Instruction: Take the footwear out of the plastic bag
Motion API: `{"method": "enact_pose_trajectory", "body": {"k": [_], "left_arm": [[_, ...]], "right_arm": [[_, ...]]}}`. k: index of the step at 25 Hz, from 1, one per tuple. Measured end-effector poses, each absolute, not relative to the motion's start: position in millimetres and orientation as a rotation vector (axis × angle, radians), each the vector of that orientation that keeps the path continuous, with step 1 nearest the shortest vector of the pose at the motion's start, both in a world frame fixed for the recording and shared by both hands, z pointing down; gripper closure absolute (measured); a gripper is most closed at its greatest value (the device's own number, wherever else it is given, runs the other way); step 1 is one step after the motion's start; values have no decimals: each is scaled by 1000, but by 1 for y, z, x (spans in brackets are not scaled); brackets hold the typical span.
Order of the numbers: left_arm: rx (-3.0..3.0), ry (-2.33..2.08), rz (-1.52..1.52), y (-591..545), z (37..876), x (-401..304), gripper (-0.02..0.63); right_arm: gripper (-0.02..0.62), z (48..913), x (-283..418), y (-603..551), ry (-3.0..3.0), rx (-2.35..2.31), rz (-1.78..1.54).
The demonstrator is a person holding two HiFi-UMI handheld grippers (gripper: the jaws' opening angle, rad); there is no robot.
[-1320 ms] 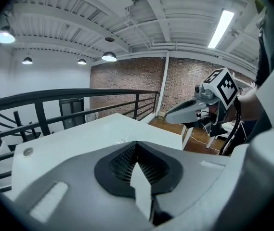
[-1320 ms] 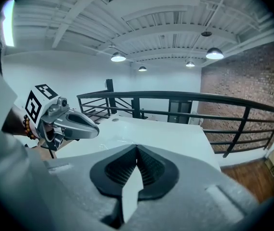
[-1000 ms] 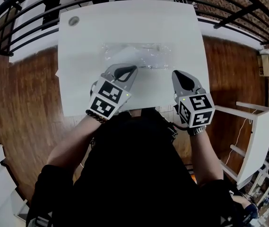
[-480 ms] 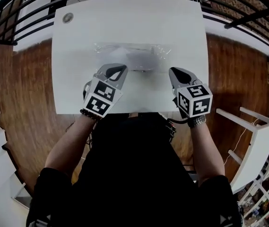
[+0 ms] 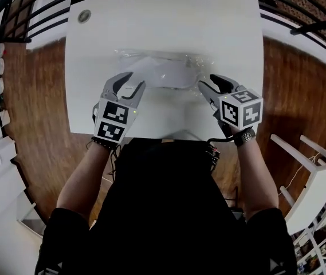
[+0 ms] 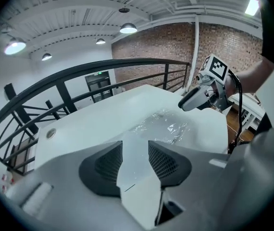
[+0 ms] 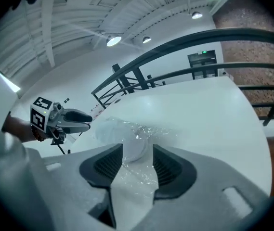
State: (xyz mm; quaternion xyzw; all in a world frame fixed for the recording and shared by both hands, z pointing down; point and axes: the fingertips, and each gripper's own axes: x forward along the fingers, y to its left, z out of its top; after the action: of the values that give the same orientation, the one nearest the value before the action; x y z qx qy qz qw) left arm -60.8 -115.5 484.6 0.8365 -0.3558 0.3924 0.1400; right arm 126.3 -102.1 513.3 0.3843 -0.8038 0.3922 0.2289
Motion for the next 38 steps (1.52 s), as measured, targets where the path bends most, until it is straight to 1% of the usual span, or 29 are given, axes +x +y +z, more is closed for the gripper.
{"method": "enact_pose_trajectory", "body": {"k": [3, 7, 14, 18, 27, 31, 38], "left_arm": [[2327, -1115, 1091, -123, 488, -86, 392], [2192, -1197, 943, -130, 488, -117, 345], [2026, -1229, 727, -136, 502, -154, 314], [1950, -1198, 635, -136, 513, -163, 316], [1906, -1134, 617, -129, 529, -163, 336], [1893, -1104, 608, -126, 533, -161, 361], [1885, -1084, 621, -123, 538, -158, 430]], "right_arm": [[402, 519, 123, -104, -2225, 1014, 1159], [402, 519, 122, -110, -2260, 982, 1264], [402, 525, 120, -116, -2286, 924, 1394], [402, 526, 122, -122, -2297, 920, 1454], [402, 540, 113, -118, -2263, 816, 1605], [402, 546, 107, -115, -2225, 783, 1606], [402, 537, 100, -115, -2259, 751, 1567]]}}
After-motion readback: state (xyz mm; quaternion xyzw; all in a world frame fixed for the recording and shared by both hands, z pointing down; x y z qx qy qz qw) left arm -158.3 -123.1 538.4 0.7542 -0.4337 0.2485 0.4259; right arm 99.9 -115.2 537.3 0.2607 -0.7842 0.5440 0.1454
